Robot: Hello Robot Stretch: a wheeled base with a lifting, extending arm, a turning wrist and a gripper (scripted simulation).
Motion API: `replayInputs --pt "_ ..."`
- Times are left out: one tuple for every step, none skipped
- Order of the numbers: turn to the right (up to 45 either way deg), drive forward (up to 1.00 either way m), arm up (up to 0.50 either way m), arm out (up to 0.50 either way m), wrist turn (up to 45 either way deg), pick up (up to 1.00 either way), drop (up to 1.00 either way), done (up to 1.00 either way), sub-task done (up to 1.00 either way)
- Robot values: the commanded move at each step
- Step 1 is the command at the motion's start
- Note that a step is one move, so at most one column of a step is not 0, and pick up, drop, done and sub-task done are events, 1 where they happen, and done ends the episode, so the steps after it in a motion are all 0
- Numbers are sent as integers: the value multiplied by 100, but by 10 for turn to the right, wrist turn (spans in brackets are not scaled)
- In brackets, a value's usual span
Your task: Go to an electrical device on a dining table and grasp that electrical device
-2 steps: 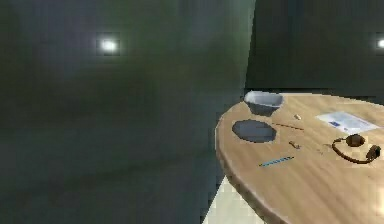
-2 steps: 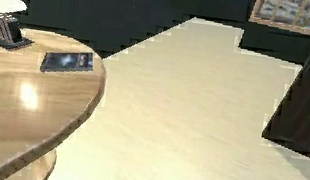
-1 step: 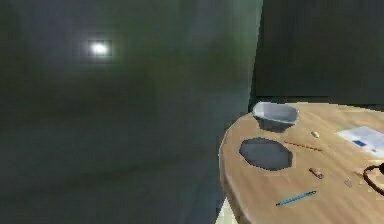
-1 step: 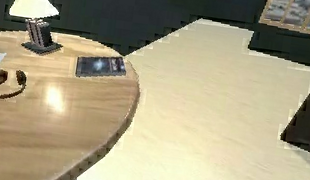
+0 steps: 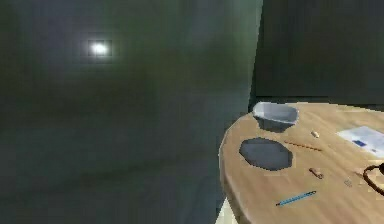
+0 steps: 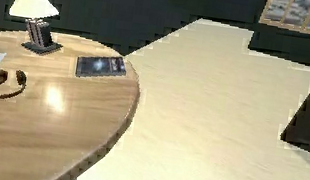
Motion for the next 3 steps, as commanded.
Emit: replayInputs --pt "360 0 0 0 0 0 0 0 0" --pt "0 15 0 0 0 0 0 0 0" --pt "-450 0 0 0 0 0 0 0 0"
